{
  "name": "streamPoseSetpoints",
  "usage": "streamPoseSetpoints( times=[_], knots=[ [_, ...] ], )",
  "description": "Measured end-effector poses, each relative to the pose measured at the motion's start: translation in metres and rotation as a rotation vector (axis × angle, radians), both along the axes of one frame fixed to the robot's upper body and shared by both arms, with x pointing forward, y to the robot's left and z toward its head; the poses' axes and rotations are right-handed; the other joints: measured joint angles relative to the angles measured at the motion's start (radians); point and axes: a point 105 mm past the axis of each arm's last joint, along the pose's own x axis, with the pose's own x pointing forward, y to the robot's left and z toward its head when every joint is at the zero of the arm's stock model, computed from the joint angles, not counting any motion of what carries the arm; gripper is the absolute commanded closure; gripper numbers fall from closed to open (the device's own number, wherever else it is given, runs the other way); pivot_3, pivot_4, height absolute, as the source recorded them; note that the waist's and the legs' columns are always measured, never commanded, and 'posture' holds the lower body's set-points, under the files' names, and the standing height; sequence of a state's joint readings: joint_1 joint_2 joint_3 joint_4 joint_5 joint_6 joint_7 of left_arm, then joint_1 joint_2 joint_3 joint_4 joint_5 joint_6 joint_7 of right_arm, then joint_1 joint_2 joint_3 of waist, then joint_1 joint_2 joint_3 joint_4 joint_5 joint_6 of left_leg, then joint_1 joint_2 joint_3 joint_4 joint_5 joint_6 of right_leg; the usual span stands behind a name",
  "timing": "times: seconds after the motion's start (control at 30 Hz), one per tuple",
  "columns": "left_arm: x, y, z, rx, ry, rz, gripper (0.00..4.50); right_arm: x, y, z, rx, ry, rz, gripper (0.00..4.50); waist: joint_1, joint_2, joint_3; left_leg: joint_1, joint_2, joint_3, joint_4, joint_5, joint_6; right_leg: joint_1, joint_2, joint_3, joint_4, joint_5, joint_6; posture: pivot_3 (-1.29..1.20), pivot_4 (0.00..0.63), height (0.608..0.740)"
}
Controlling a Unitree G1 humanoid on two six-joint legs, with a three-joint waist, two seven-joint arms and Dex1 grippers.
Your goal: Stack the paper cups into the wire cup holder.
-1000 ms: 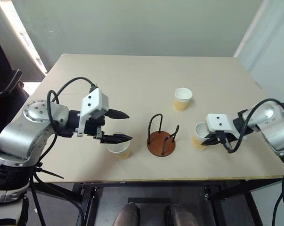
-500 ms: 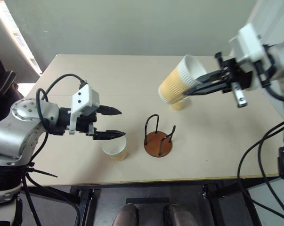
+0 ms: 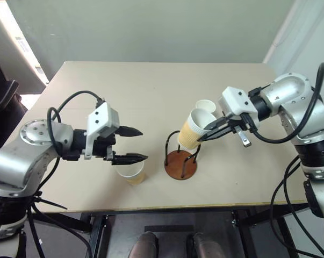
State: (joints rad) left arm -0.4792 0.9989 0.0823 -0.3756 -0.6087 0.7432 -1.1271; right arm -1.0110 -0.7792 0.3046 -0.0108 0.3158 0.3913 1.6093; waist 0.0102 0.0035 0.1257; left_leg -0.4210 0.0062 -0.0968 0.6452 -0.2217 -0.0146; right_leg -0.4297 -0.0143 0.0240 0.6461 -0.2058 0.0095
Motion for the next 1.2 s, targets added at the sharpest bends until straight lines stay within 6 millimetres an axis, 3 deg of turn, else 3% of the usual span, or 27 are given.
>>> streamPoseSetpoints(
  times=[0.37, 0.47, 0.57, 0.63, 0.73, 0.77, 0.9, 1.2],
  knots=[
    [0.004, 0.002, 0.000, -0.003, -0.004, 0.042, 0.49, 0.000, 0.007, -0.009, -0.041, 0.006, 0.007, 0.07, 0.000, 0.000, 0.000, 0.000, 0.000, 0.000, 0.000, 0.000, 0.000, 0.000, 0.000, 0.000, 0.000, -0.002, -0.005, 0.00, 0.150, 0.740],
    [0.005, 0.001, 0.000, -0.006, -0.007, 0.046, 0.49, 0.016, 0.008, 0.008, 0.033, -0.024, -0.054, 0.03, 0.000, 0.000, 0.000, 0.001, 0.000, 0.000, 0.000, 0.000, 0.000, 0.000, 0.000, 0.000, 0.001, -0.002, -0.007, 0.00, 0.150, 0.740],
    [0.015, -0.003, 0.004, -0.026, -0.051, 0.076, 0.49, 0.064, 0.003, 0.041, 0.166, -0.156, -0.258, 0.03, 0.000, 0.001, 0.000, 0.002, 0.000, 0.000, 0.000, 0.002, -0.001, -0.001, 0.000, 0.000, 0.002, -0.001, -0.011, 0.00, 0.150, 0.740],
    [0.025, -0.004, 0.008, -0.041, -0.088, 0.116, 0.49, 0.094, -0.008, 0.045, 0.188, -0.216, -0.404, 0.03, 0.003, 0.001, 0.000, 0.002, 0.001, -0.001, 0.000, 0.003, -0.001, -0.001, 0.000, -0.001, 0.002, 0.001, -0.013, 0.00, 0.150, 0.740],
    [0.039, -0.004, 0.014, -0.070, -0.121, 0.170, 0.49, 0.127, -0.027, 0.011, 0.120, -0.206, -0.558, 0.03, 0.007, 0.001, 0.000, 0.001, 0.001, -0.001, 0.000, 0.003, -0.001, -0.001, 0.000, -0.001, 0.002, 0.002, -0.013, 0.00, 0.150, 0.740],
    [0.041, -0.004, 0.015, -0.072, -0.130, 0.177, 0.49, 0.133, -0.030, -0.001, 0.092, -0.197, -0.588, 0.03, 0.007, 0.001, 0.001, 0.000, 0.001, 0.000, 0.000, 0.003, -0.001, -0.002, 0.000, -0.001, 0.002, 0.006, -0.005, 0.00, 0.150, 0.740],
    [0.052, -0.009, 0.016, -0.097, -0.172, 0.224, 0.49, 0.142, -0.036, -0.039, 0.007, -0.151, -0.636, 0.03, 0.007, 0.002, 0.001, -0.005, 0.002, 0.000, -0.001, 0.002, -0.003, -0.008, 0.000, -0.001, 0.002, 0.007, -0.003, 0.00, 0.150, 0.740],
    [0.059, -0.015, 0.020, -0.127, -0.210, 0.256, 0.49, 0.153, -0.032, -0.050, -0.030, -0.197, -0.693, 0.03, 0.008, 0.002, 0.001, -0.009, 0.004, 0.001, 0.000, 0.001, -0.012, -0.011, 0.001, -0.002, -0.001, 0.007, -0.003, 0.00, 0.150, 0.740]
  ],
)
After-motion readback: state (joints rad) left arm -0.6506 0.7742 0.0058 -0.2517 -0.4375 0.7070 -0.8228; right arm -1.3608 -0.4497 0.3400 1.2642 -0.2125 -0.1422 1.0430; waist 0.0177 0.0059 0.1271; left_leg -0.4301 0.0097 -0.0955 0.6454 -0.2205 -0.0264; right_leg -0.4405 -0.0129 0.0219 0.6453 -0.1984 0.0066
